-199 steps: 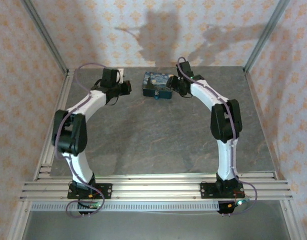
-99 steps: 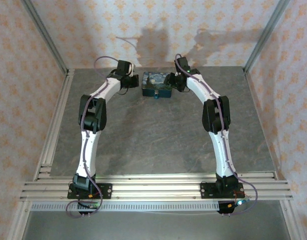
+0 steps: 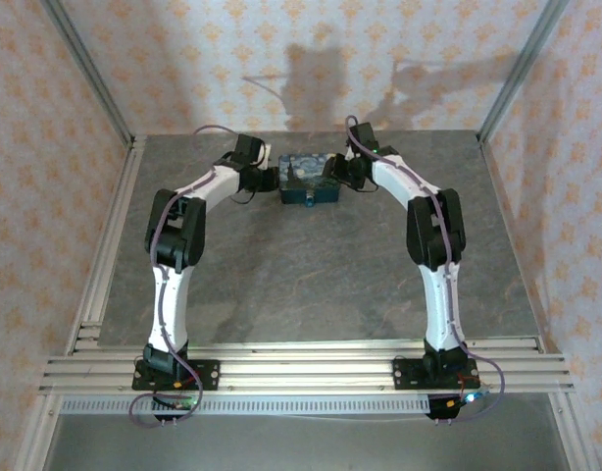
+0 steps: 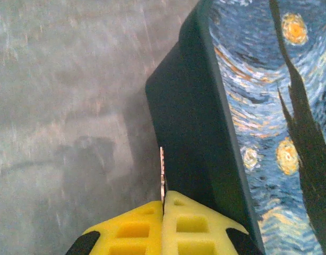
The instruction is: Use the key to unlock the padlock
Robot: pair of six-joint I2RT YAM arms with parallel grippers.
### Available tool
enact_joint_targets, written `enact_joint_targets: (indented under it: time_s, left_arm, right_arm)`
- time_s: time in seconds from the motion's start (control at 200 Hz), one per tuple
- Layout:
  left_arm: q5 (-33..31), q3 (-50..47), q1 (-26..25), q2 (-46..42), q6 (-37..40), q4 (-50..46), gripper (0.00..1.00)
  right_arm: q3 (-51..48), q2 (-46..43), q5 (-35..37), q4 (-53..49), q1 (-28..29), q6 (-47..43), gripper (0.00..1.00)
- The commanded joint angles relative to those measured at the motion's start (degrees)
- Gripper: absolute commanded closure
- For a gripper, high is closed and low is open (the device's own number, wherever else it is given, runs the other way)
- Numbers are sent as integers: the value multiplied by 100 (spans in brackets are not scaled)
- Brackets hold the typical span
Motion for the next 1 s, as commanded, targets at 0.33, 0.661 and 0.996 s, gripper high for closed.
enact_joint_targets:
  time_s: [0.33,0.661,0.996]
  left_arm:
    - [-197,-3073,-590,-2416,-154,1191,100]
    - [-496,-3865,-378,-2943,-354,1258,100]
    - [-685,-4271,424,-3607,-293,740,100]
  right_arm:
    - [-3095,-1912,415,564,909,310,49]
    - [-3995,-2732,450,1080,1151,1007,47]
    - [-4492,-3627,1359,734,1347,1250,43]
